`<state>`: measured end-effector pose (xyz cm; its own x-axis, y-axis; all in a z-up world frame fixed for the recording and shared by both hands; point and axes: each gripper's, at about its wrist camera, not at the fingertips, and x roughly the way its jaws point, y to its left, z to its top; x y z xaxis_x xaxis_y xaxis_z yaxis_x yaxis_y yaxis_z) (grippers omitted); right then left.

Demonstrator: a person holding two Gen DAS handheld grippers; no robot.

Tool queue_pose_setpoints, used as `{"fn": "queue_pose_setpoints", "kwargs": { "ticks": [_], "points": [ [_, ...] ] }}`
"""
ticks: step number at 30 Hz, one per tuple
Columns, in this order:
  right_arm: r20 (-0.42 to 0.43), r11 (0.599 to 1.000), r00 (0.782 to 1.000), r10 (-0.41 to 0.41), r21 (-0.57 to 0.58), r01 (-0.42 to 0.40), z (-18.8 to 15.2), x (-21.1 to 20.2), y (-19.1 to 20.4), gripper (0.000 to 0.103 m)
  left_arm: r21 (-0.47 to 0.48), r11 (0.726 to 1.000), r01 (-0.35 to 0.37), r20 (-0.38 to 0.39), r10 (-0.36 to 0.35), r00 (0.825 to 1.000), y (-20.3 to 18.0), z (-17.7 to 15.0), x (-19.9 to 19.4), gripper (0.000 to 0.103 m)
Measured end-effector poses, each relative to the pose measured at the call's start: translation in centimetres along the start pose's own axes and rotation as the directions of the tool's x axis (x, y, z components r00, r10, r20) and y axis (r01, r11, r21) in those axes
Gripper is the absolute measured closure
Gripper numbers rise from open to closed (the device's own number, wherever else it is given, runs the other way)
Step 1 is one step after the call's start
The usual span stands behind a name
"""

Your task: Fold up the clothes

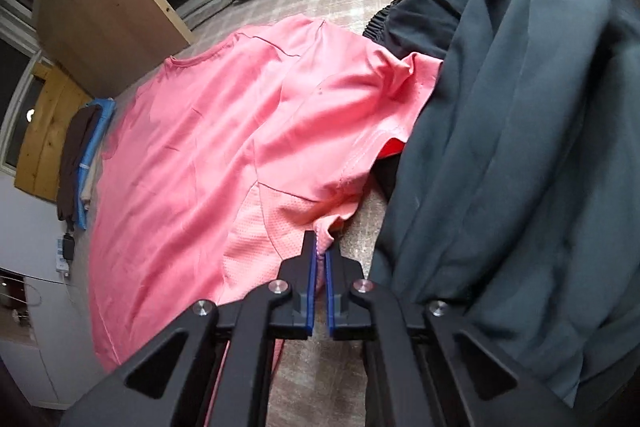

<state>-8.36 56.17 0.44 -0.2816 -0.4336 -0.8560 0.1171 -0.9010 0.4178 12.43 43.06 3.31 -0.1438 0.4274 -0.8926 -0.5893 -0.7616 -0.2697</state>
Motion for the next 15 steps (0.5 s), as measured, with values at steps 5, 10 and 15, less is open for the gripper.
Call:
{"fn": "queue_pose_setpoints", "kwargs": {
  "ticks": [5, 10, 15],
  "points": [
    [0.083, 0.997, 0.996, -0.012, -0.079, 0.018, 0.5, -1.9, 0.8, 0.100, 0.050, 0.999, 0.020, 0.040, -0.022, 0.999, -1.9, 0.1, -1.9, 0.103],
    [0.053, 0.990, 0.997, -0.049, -0.133, 0.055, 0.5, -1.4, 1.4, 0.100, -0.034, 0.987, -0.159, 0.046, 0.161, 0.986, -1.0, -0.8, -2.4, 0.069],
    [0.016, 0.991, 0.999, -0.036, -0.131, 0.038, 0.1, 0.1, 1.8, 0.100, -0.055, 0.985, -0.165, 0.011, 0.166, 0.986, -0.3, -1.5, -1.0, 0.069]
  ]
}}
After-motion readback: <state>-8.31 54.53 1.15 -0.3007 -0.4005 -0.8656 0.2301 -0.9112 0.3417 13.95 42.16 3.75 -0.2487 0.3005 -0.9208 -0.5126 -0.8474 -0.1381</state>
